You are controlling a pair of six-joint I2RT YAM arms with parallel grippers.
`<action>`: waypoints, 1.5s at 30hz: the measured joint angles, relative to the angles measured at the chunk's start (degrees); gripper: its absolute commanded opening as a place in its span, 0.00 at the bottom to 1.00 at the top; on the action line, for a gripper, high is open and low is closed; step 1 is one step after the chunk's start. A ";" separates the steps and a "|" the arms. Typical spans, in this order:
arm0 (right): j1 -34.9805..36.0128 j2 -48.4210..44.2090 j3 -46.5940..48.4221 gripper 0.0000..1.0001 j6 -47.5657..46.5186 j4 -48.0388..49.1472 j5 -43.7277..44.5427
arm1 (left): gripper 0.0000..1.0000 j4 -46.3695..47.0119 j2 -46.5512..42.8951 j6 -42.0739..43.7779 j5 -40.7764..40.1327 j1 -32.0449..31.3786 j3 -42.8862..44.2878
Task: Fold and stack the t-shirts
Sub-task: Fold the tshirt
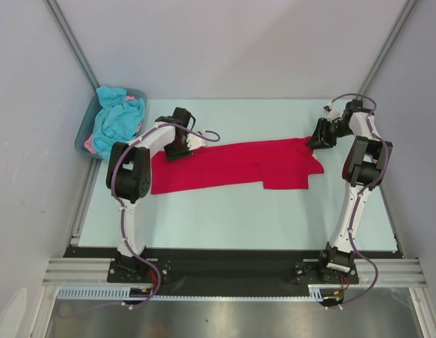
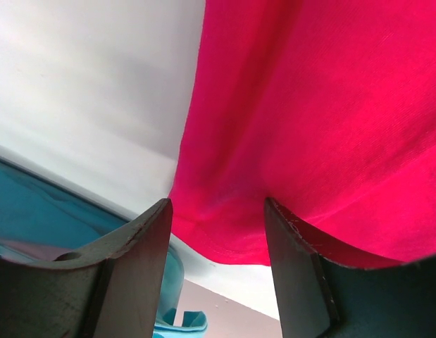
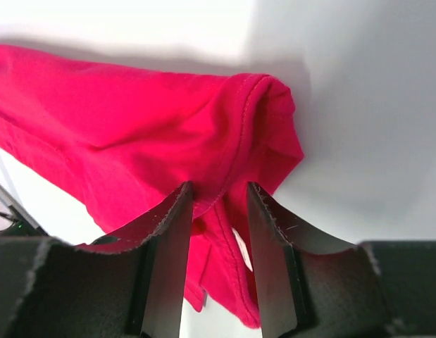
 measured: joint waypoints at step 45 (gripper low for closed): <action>-0.15 3.02 8.15 0.10 -2.84 1.03 0.96 | 0.63 -1.18 -0.33 0.00 -1.86 -1.05 -1.97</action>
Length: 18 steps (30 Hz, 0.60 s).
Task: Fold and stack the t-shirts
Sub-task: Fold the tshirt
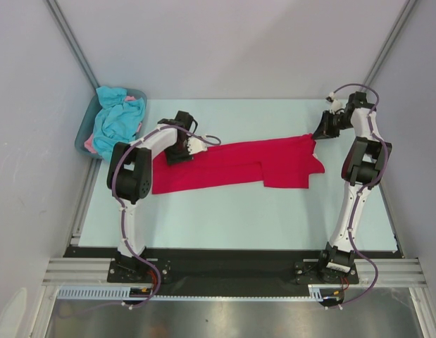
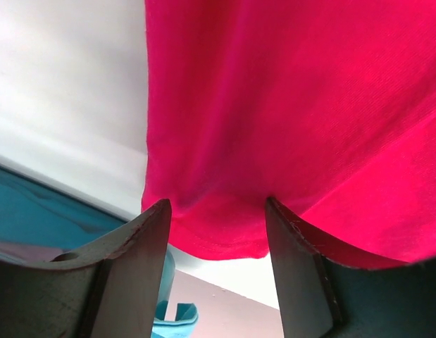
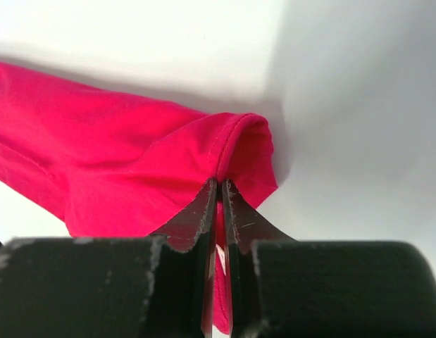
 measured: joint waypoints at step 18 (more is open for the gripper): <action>3.17 1.44 -0.02 0.50 -0.74 1.07 8.96 | 1.00 1.22 0.00 0.26 -2.05 -0.35 -0.17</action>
